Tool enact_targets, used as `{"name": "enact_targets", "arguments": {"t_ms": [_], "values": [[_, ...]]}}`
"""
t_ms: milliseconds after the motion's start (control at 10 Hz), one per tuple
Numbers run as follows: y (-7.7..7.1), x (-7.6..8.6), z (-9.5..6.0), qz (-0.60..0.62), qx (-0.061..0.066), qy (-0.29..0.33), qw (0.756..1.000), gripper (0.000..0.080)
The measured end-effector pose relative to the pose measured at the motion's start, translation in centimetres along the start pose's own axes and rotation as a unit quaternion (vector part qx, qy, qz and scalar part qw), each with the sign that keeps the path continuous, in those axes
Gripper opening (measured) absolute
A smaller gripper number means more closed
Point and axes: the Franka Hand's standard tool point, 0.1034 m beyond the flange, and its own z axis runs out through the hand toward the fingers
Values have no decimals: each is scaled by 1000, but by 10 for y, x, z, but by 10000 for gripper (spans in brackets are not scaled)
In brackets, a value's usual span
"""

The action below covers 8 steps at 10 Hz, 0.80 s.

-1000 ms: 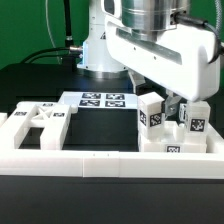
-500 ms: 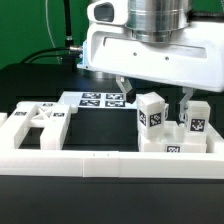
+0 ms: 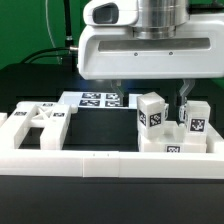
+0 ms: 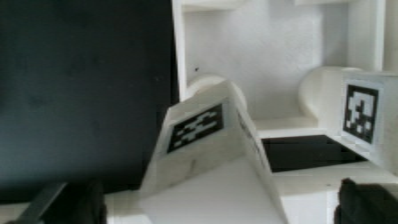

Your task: Assemble chair

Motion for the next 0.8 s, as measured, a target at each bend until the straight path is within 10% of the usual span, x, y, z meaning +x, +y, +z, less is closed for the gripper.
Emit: {"name": "enact_targets", "arguments": {"t_ms": [400,600,800], "values": [[-3,0,1,-113,-9,-1,994,649],[-2,0,2,-147,-12,-3,989,378],[-2,0,2,-132,-12,-2,991,287]]}}
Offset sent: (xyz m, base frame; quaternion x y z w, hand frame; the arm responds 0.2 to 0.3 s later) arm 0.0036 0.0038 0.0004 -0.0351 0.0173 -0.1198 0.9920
